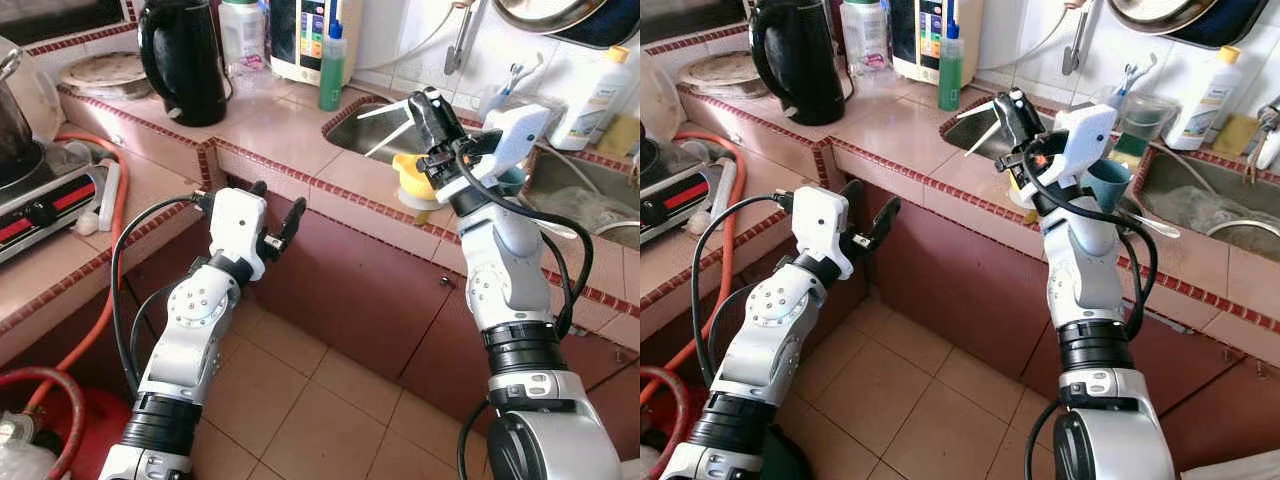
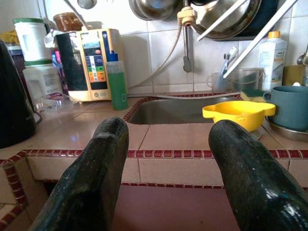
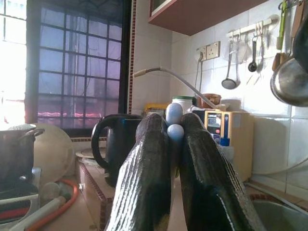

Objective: Kitchen organization

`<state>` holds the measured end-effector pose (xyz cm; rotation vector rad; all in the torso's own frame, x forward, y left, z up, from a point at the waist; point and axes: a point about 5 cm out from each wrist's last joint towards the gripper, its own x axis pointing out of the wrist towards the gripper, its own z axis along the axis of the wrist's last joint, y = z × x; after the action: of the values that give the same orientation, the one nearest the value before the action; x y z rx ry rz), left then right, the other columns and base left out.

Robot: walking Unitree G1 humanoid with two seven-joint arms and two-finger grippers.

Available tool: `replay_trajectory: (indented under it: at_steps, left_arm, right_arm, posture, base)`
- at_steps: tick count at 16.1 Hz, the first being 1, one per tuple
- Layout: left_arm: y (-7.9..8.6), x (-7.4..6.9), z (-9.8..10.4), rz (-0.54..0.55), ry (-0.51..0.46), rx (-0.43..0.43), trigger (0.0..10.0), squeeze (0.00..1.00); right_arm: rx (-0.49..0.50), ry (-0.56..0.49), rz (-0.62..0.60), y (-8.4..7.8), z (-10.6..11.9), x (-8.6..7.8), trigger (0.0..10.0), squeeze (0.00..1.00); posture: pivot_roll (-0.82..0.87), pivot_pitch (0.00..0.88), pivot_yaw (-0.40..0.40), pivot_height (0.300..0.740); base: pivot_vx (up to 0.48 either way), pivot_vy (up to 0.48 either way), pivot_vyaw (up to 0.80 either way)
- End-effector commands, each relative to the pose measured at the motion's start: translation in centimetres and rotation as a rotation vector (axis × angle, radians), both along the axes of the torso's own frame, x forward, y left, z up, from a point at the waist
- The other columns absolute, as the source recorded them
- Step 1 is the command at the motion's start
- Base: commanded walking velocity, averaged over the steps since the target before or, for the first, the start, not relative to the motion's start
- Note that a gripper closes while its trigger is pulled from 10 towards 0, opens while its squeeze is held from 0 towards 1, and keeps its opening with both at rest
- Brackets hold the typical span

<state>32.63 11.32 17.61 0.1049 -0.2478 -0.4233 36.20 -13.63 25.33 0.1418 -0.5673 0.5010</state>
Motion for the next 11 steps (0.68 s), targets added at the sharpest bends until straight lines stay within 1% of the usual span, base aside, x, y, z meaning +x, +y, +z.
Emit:
replay_trajectory:
  at_steps: [1,11]
  left_arm:
    - [-0.34,0.07,0.02,-0.014,-0.006,0.022,10.0,0.0]
    - [-0.54,0.03,-0.15,-0.021,-0.006,0.024,10.0,0.0]
  right_arm:
    - [0.001,-0.03,0.011,0.22,0.73,-0.07,10.0,0.0]
    - [-0.017,-0.019,0.008,0.14,0.62,-0.02,10.0,0.0]
  posture:
    - [-0.07,0.0,-0.037,0.74]
    - [-0.08,0.0,-0.041,0.74]
  base:
    - [0.277,0.0,0.0]
    - [0.314,0.0,0.0]
